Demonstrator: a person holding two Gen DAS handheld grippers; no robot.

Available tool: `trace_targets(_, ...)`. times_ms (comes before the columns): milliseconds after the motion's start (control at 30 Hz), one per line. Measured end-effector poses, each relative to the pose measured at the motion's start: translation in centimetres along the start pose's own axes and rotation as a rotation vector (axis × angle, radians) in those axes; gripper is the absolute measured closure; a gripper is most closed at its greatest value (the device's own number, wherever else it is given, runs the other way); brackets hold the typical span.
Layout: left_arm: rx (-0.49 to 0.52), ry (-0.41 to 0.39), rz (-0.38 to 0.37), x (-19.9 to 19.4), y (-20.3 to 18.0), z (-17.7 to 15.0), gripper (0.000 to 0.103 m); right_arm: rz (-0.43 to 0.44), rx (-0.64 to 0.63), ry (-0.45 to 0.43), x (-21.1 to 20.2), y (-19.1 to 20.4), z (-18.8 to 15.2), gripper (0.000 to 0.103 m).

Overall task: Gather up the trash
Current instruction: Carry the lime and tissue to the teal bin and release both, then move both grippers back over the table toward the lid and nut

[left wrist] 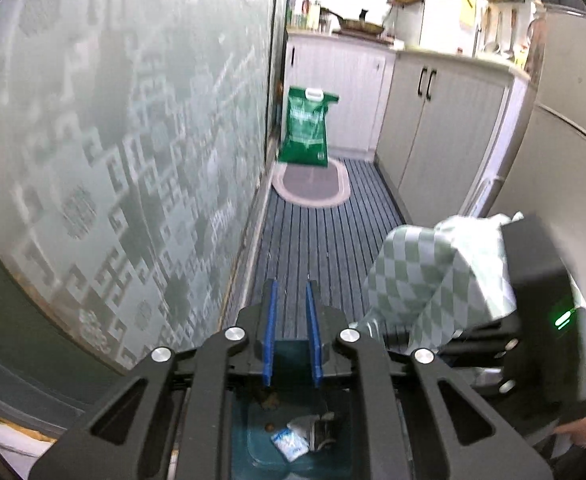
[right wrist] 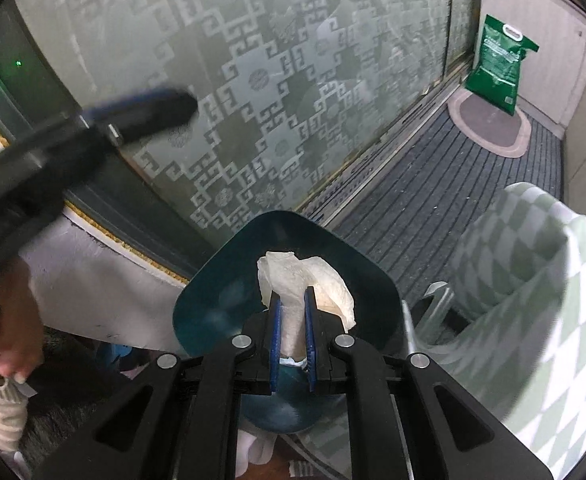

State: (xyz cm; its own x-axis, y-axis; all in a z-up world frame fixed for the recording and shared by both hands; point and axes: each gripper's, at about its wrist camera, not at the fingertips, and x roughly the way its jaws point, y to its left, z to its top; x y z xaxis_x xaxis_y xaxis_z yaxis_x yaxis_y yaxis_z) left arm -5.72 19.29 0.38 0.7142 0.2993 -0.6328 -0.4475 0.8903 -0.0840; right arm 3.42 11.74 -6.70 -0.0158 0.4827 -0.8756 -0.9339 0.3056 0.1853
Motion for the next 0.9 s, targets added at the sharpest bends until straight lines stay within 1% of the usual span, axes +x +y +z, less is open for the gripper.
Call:
trace_targets(67,-0.003,-0.029,-0.008,-0.7,-0.1,0.3,0.087,0.025,0.007,0.018,0.5,0.1,-0.1,0.089)
trace_targets(133,-0.005,-0.055,-0.013,-1.3,-0.1,0.6,0.087,0.036,0.009,0.034,1.1,0.4,-0.2,0.077)
trace_targets(167,-0.006,-0.064,-0.014,-1.5,-0.1,0.7,0.087,0.032,0.007,0.036,1.3,0.5,-0.2,0.074)
trace_targets(233,-0.007,-0.081,-0.019,-2.0,-0.1,0.9,0.087,0.03,0.009,0.034,1.4,0.6,-0.2,0.06)
trace_targets(400,-0.015,-0.111,-0.032,-2.6,-0.3,1.2,0.087,0.028,0.009,-0.001,0.6,0.6,0.0,0.059)
trace_targets(433,-0.022,-0.128,-0.041,-2.9,-0.3,1.4,0.087,0.026,0.011,-0.013,0.3,0.6,0.1,0.059)
trace_targets(633,-0.024,-0.204,-0.085,-5.1,-1.0,1.9,0.087,-0.012,0.024,-0.129,-2.9,-0.3,0.6,0.058)
trace_targets(767,-0.005,-0.22,-0.106,-5.5,-2.4,2.2,0.082,-0.051,0.048,-0.211,-5.5,-1.5,0.5,0.054)
trace_targets(900,0.012,-0.214,-0.119,-5.1,-3.9,2.3,0.077,-0.087,0.084,-0.271,-8.0,-3.4,-0.1,0.05)
